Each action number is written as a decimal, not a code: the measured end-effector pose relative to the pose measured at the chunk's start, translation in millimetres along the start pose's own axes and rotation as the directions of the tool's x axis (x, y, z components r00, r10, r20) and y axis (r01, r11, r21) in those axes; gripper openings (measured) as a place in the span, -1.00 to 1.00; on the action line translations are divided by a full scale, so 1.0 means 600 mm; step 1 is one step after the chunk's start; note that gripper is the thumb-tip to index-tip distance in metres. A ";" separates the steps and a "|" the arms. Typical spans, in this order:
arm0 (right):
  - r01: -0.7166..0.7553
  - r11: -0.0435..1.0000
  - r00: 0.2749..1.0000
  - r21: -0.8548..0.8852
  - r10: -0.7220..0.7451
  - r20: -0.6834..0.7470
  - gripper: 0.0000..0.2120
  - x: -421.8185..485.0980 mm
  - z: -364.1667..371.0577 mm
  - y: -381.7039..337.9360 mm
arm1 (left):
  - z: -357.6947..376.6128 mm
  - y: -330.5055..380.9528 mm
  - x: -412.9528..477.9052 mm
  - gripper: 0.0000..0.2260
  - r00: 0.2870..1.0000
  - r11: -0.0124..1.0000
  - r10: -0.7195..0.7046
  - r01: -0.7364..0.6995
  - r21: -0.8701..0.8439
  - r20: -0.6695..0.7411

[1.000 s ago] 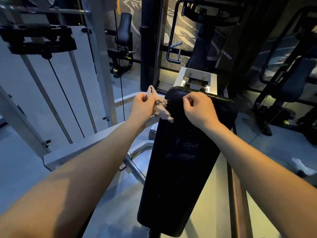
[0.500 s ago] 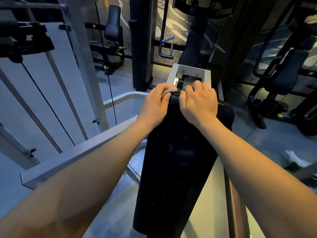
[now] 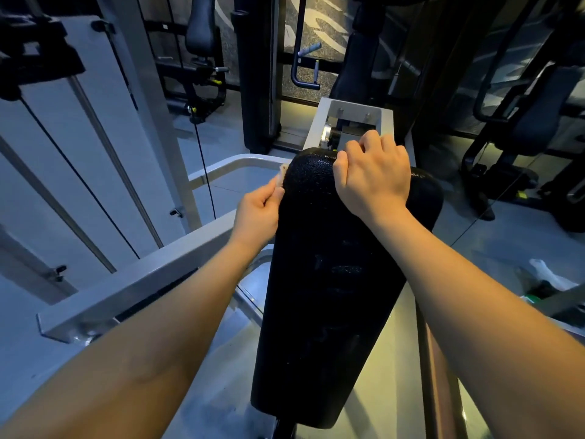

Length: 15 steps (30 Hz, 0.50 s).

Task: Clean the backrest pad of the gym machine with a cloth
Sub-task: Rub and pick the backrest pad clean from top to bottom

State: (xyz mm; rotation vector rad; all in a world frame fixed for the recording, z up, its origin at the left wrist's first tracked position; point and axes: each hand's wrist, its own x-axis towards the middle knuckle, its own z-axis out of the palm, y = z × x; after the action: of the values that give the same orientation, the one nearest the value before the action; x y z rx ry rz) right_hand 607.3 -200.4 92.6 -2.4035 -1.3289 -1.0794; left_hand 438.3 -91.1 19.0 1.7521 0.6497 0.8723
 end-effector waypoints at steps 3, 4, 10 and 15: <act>-0.015 1.000 1.000 0.009 0.015 -0.009 -0.52 0.000 -0.001 0.000 | 0.003 0.033 0.024 -0.68 0.999 0.998 0.041 -0.041 -0.042 0.005; -0.017 1.000 1.000 0.012 0.017 -0.010 -0.52 -0.001 -0.001 -0.001 | 0.004 0.056 0.037 -0.68 0.998 0.998 0.062 -0.062 -0.014 0.016; -0.017 1.000 0.995 -0.017 0.016 -0.095 -0.57 -0.002 0.009 0.000 | 0.003 0.068 0.043 -0.65 0.983 0.983 0.152 -0.161 0.085 0.106; -0.035 0.999 0.996 -0.020 0.033 -0.088 -0.56 -0.004 0.010 -0.006 | 0.006 -0.007 -0.045 -0.60 0.999 0.999 -0.047 0.047 0.024 0.021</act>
State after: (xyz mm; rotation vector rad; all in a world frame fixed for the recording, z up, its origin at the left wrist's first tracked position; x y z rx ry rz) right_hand 606.8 -196.9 86.1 -2.3553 -1.2501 -1.1810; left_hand 425.3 -112.8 7.6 1.7584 0.6866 0.8150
